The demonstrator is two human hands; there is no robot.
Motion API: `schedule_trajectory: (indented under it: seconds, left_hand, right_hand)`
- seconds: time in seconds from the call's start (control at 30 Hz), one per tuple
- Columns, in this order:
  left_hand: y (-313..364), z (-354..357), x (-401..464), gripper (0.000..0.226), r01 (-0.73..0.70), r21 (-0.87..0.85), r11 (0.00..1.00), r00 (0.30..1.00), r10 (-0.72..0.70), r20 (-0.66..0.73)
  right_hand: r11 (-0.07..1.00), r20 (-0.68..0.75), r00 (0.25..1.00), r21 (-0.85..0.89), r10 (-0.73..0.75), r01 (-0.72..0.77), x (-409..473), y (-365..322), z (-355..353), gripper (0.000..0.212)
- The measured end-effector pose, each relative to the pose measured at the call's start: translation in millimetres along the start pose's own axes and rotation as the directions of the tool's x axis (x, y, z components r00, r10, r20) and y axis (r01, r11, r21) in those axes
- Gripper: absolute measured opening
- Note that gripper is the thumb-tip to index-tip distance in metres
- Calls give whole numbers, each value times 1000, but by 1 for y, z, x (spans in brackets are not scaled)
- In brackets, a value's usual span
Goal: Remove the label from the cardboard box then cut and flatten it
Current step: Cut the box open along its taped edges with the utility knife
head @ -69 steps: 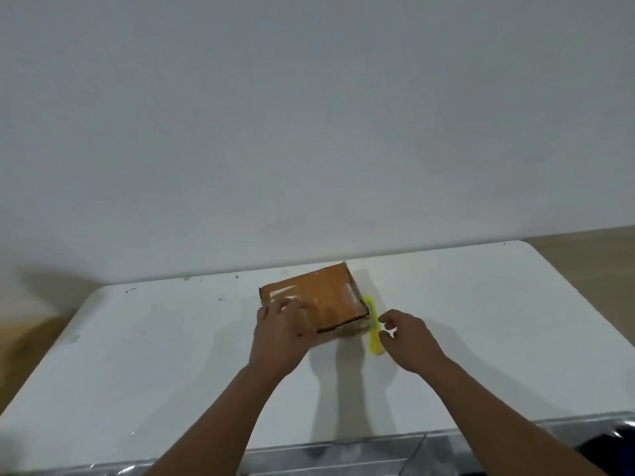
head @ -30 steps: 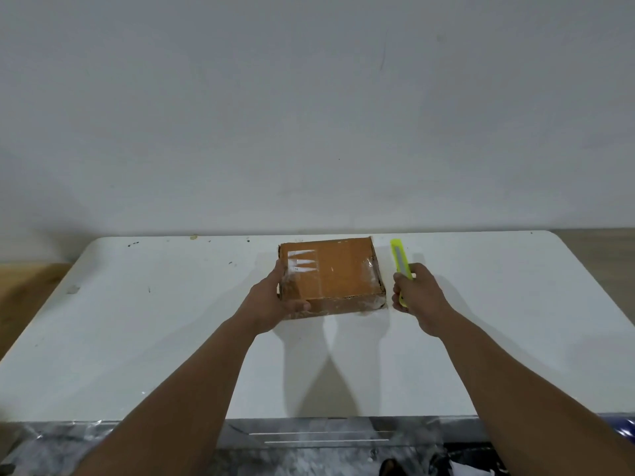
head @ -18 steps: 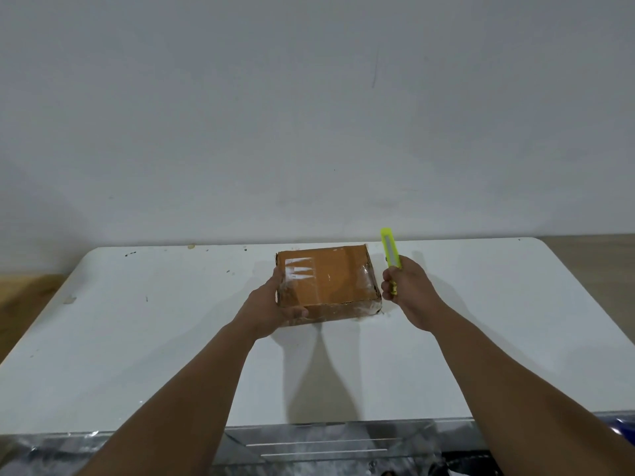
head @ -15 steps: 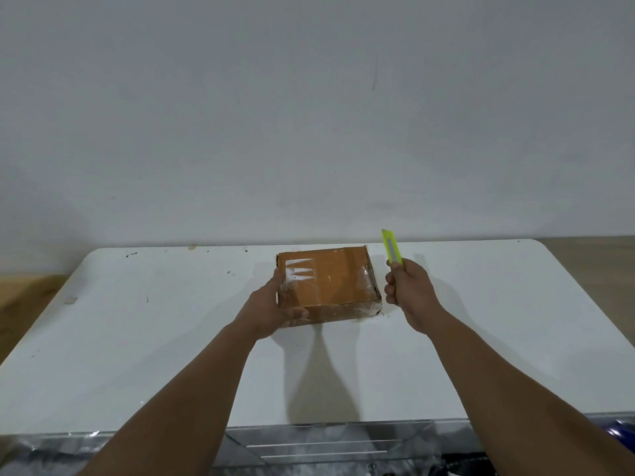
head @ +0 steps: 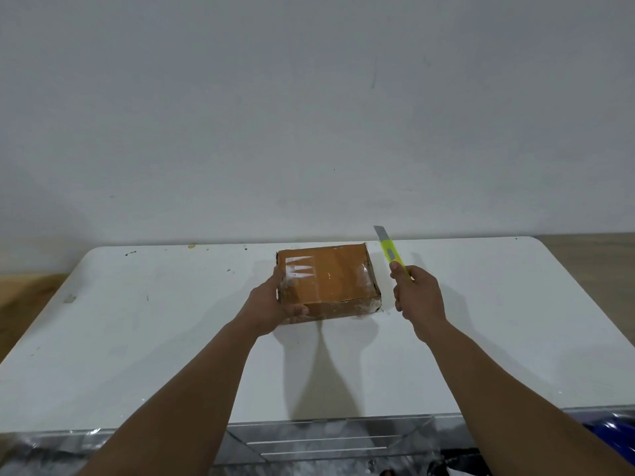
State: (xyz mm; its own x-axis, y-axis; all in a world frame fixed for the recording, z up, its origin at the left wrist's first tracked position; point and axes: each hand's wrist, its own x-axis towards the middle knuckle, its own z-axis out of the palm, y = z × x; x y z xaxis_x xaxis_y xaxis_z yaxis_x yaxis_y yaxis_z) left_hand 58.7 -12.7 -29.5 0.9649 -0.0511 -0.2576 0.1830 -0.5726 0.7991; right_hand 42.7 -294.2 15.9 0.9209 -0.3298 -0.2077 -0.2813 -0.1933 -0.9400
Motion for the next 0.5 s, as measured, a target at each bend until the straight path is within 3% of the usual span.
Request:
schedule_trajectory:
  seconds: [0.17,0.33,0.5]
  left_hand:
    - [6,0,-4,94,-11,-30,999,1000,11,2]
    - [9,-1,-6,97,-13,-26,1000,1000,13,-1]
    - [8,-1,-7,97,-12,-24,1000,1000,12,4]
  right_hand:
    - [999,75,997,-37,-4,7,-18,7,-13,27]
    - [963,54,996,-257,-66,78,-35,35,-26,14]
    - [894,105,978,-395,-182,209,-57,59,-32,16]
